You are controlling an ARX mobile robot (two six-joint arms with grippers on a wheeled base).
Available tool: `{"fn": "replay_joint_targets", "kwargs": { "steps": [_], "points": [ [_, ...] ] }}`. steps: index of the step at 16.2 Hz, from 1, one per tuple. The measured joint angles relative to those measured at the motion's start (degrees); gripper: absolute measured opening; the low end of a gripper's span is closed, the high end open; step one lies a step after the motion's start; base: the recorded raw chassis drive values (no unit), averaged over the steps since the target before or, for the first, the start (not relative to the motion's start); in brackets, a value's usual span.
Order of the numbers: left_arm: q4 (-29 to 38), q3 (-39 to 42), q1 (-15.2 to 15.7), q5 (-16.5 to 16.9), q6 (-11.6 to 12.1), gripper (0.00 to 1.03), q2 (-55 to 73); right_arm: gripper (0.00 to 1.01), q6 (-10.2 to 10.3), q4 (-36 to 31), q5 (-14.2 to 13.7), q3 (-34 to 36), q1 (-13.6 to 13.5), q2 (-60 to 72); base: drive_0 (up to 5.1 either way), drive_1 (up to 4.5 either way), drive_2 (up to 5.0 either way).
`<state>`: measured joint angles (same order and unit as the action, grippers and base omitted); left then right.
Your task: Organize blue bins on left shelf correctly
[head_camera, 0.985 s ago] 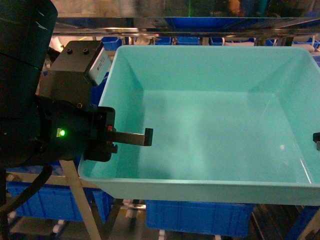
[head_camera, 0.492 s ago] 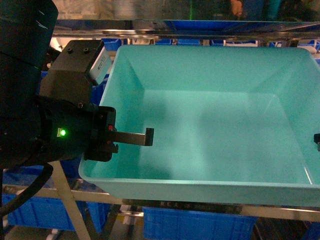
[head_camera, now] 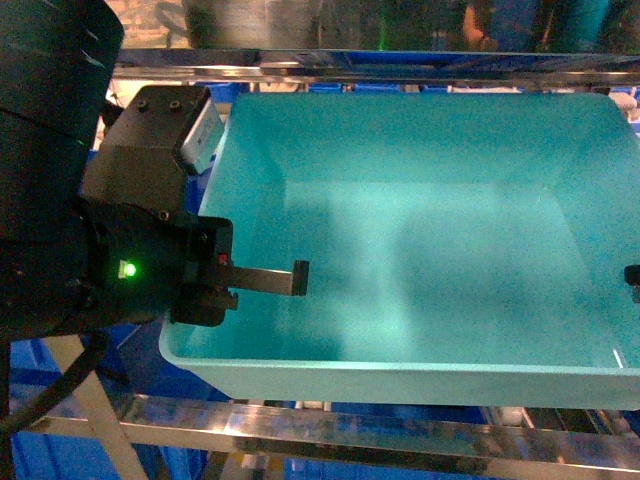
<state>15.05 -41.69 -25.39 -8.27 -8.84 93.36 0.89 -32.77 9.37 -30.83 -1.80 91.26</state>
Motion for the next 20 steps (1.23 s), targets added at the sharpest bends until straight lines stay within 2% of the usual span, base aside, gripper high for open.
{"fn": "replay_joint_targets", "kwargs": {
  "steps": [5, 8, 11, 15, 20],
  "points": [
    [-1.92, -3.54, -0.83, 0.61, -0.87, 0.02, 12.24, 0.07, -3.15, 0.44, 1.03, -2.27, 0.37, 11.69, 0.0, 0.0, 0.0],
    [-3.8, -10.64, 0.13, 0.94, 0.24, 0.02, 18.38, 0.07, -5.38, 0.2, 1.2, -7.93, 0.72, 17.88, 0.0, 0.0, 0.0],
    [-8.9, -17.73, 1.46, 2.86, 2.32, 0.02, 25.18, 0.07, -5.46, 4.9, 1.27, -14.01, 0.68, 25.33, 0.0, 0.0, 0.0],
    [-14.4, -25.14, 2.8, 4.07, 2.93, 0.02, 33.2, 0.07, -6.62, 10.19, 1.6, -21.24, 0.22, 32.87, 0.0, 0.0, 0.0],
    [-20.04, -33.4, 3.1, 4.04, 6.16, 0.02, 39.67, 0.07, -7.19, 13.42, 0.81, -24.81, -0.09, 37.4, 0.0, 0.0, 0.0]
  ]
}}
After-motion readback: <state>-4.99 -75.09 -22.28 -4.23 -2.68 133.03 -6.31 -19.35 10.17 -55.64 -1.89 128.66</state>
